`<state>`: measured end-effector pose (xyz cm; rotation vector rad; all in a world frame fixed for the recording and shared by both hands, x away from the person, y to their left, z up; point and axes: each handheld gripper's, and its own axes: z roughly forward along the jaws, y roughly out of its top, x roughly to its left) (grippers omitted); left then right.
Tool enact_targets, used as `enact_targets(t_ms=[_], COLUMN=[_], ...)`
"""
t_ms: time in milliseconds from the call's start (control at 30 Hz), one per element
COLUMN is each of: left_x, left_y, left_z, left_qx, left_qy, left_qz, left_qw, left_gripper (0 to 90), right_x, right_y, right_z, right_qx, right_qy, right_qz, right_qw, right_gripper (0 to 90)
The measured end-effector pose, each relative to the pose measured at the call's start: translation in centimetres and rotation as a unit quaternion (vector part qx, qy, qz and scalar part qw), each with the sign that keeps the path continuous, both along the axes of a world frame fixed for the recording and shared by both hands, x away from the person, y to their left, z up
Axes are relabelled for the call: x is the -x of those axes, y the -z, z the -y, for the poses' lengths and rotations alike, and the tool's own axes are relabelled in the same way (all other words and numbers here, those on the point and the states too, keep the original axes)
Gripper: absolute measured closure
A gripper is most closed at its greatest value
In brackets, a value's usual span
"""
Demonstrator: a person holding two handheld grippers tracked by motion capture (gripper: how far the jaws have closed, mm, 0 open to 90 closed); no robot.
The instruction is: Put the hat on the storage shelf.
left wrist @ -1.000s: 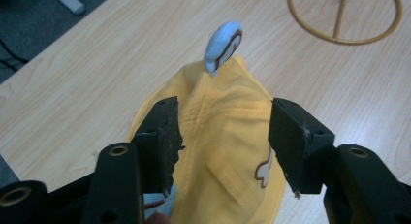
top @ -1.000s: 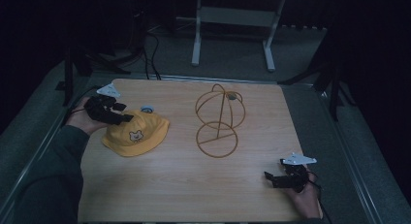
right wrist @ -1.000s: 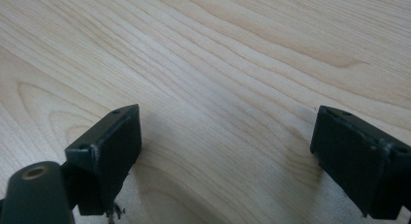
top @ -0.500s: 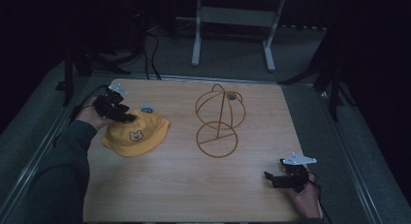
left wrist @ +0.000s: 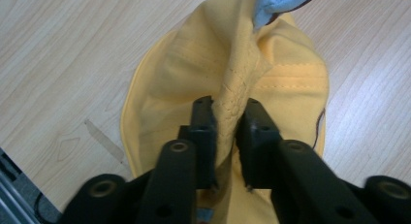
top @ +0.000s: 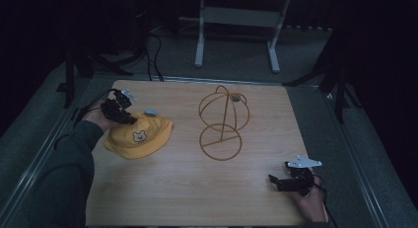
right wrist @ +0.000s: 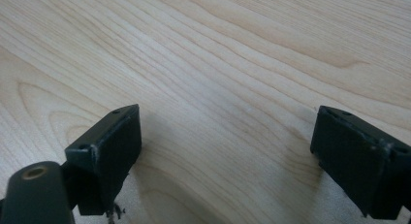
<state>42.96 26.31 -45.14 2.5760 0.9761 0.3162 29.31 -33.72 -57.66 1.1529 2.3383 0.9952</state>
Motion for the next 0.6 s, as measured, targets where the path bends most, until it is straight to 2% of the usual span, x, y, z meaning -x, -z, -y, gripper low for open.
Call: enact_targets(t_ms=[167, 300, 600], left_x=[0.3, 0.6, 1.5], left_y=[-0.3, -0.7, -1.9], left_z=[0.4, 0.6, 0.9], left_qx=[-0.005, -0.005, 0.005], left_qy=[0.011, 0.02, 0.031], left_qz=[-0.005, -0.002, 0.024], left_qw=[0.9999, 0.9998, 0.9992], left_gripper=[83.2, 83.4, 83.2], right_x=[0.0, 0.0, 0.0], right_y=[0.0, 0.0, 0.0], right_z=[0.0, 0.0, 0.0], right_qx=[0.0, 0.0, 0.0], right_qy=[0.0, 0.0, 0.0], right_qz=[0.0, 0.0, 0.0], right_qw=[1.0, 1.0, 1.0], right_gripper=[10.9, 10.9, 10.9])
